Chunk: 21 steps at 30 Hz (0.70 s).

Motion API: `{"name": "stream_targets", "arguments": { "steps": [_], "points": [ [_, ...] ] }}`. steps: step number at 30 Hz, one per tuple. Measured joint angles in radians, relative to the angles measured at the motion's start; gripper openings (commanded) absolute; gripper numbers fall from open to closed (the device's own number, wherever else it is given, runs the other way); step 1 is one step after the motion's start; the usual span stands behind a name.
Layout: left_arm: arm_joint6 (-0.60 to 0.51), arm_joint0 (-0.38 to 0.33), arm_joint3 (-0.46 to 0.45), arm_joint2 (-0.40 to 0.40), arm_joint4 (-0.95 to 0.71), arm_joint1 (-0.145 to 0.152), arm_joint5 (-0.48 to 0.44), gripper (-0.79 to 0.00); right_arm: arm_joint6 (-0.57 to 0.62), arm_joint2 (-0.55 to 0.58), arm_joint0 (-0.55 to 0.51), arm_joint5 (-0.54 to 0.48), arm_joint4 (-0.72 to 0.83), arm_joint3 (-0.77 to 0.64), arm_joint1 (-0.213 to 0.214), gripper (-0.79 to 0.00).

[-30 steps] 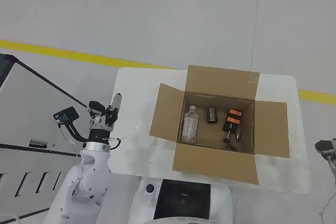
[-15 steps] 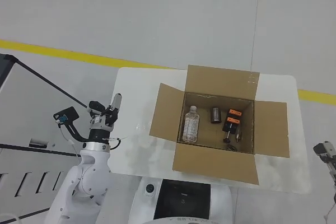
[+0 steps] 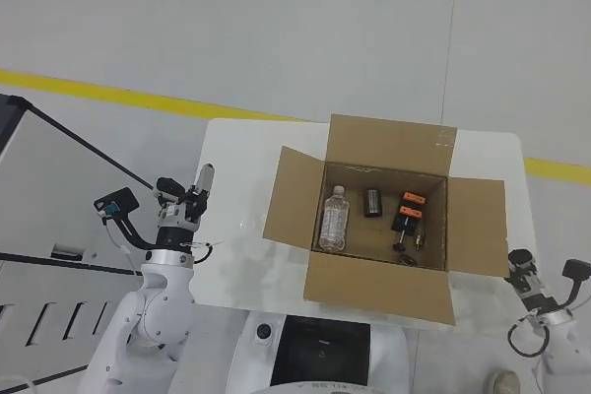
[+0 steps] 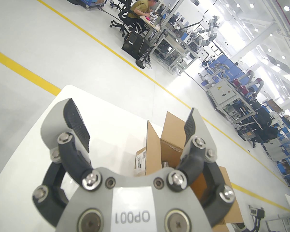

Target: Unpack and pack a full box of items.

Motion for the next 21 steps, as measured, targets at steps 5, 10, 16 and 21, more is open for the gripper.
{"name": "stream_targets", "arguments": {
  "steps": [5,10,16,21],
  "points": [
    [0.0,0.0,0.0,0.0,0.0,0.0,0.0,0.0,-0.055,-0.006,-0.031,-0.047,0.039,-0.046,-0.003,0.0],
    [0.0,0.0,0.0,0.0,0.0,0.0,0.0,0.0,0.079,0.014,-0.109,-0.063,0.286,-0.202,0.014,0.0],
    [0.0,0.0,0.0,0.0,0.0,0.0,0.0,0.0,0.191,-0.017,-0.16,0.0,0.412,-0.369,0.021,0.0],
    [0.0,0.0,0.0,0.0,0.0,0.0,0.0,0.0,0.174,-0.091,-0.137,0.041,0.404,-0.394,0.011,0.0]
  ]
}}
